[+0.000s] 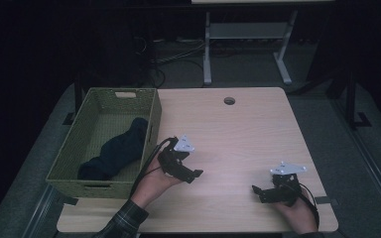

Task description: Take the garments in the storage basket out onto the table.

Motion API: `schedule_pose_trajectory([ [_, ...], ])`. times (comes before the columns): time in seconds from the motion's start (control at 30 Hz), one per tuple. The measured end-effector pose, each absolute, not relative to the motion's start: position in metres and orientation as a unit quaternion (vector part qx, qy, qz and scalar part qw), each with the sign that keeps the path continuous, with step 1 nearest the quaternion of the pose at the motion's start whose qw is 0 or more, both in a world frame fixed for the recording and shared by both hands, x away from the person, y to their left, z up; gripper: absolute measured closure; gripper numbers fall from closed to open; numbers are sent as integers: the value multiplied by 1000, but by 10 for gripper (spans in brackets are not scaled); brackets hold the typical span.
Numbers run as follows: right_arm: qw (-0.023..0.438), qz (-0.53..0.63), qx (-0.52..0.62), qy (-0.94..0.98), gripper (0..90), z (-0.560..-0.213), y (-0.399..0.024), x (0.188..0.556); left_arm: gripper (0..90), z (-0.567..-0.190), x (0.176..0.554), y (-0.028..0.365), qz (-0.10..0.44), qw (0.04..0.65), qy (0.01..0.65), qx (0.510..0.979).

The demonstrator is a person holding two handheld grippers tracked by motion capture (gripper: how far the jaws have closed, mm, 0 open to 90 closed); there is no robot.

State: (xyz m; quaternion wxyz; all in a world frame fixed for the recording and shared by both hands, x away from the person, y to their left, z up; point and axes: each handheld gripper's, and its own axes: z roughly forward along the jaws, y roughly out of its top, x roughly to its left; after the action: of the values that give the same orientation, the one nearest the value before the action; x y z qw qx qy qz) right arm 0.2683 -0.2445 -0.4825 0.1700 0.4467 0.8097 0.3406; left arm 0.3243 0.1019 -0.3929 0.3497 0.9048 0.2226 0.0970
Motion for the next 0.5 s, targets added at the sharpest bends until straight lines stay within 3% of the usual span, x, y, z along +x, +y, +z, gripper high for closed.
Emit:
schedule_pose_trajectory([
  [0.5, 172, 340, 446, 810, 25, -483, -245, 268, 144, -374, 336, 114, 85, 368, 222, 899],
])
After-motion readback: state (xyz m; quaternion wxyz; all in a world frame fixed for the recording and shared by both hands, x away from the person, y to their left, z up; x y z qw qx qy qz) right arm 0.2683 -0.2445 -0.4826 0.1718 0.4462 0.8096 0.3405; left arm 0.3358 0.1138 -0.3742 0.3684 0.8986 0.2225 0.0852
